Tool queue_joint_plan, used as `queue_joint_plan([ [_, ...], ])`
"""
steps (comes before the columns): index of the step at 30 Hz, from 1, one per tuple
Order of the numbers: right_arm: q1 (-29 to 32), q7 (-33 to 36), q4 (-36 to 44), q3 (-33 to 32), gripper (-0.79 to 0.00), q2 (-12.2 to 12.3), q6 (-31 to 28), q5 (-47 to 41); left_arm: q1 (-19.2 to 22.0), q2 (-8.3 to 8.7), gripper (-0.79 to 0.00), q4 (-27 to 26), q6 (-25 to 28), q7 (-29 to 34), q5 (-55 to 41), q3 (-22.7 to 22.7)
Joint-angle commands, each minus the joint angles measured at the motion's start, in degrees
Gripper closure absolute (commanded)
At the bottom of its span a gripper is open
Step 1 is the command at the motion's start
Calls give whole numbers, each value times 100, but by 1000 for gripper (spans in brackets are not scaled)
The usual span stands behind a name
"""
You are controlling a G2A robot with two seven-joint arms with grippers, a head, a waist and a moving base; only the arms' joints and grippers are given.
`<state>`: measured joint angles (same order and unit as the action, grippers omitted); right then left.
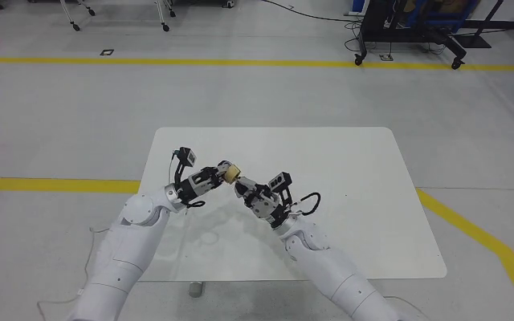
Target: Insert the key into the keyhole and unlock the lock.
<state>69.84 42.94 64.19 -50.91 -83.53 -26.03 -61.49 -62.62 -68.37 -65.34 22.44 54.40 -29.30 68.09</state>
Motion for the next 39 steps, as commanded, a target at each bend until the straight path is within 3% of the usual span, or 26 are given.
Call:
queue_joint_plan([
  [1,10,164,-27,-23,0,-50,173,-638,7,3,0,15,45,-80,72,18],
  [8,12,648,-133,-96,0,-183,672,-1692,39,2,0,60,247,-277,268,36],
  [13,-36,717,-274,-133,0,-235,700,-1722,57,-4,0,97,301,-351,315,37],
  [14,-43,730,-289,-138,-68,-243,706,-1706,62,-4,0,111,305,-364,323,38],
  [16,-63,750,-308,-158,-354,-255,663,-1593,76,-7,0,144,279,-400,348,32],
  [17,-65,758,-298,-172,-459,-256,655,-1577,82,-7,0,152,274,-412,374,30],
  [18,-64,772,-289,-200,-767,-256,630,-1537,89,-7,0,160,264,-433,411,26],
  [24,-40,695,-106,-687,-785,-120,-67,-608,115,9,0,151,307,-640,952,-16],
  [26,8,451,16,-943,-785,-24,-507,149,132,17,0,146,335,-710,1250,-49],
  [30,321,-644,659,-1736,-785,250,-1276,2664,220,2,0,173,181,-795,1765,-236],
  [33,881,-1748,1701,-2377,-785,418,-1001,4732,292,-32,0,142,-75,-685,2049,-479],
  [35,1340,-2317,2487,-2649,-785,470,-635,5567,381,-56,0,143,-306,-542,2478,-727],
  [39,1340,-2317,2487,-2649,-785,470,-635,5567,739,-181,0,181,-567,-505,3306,-1331],
])
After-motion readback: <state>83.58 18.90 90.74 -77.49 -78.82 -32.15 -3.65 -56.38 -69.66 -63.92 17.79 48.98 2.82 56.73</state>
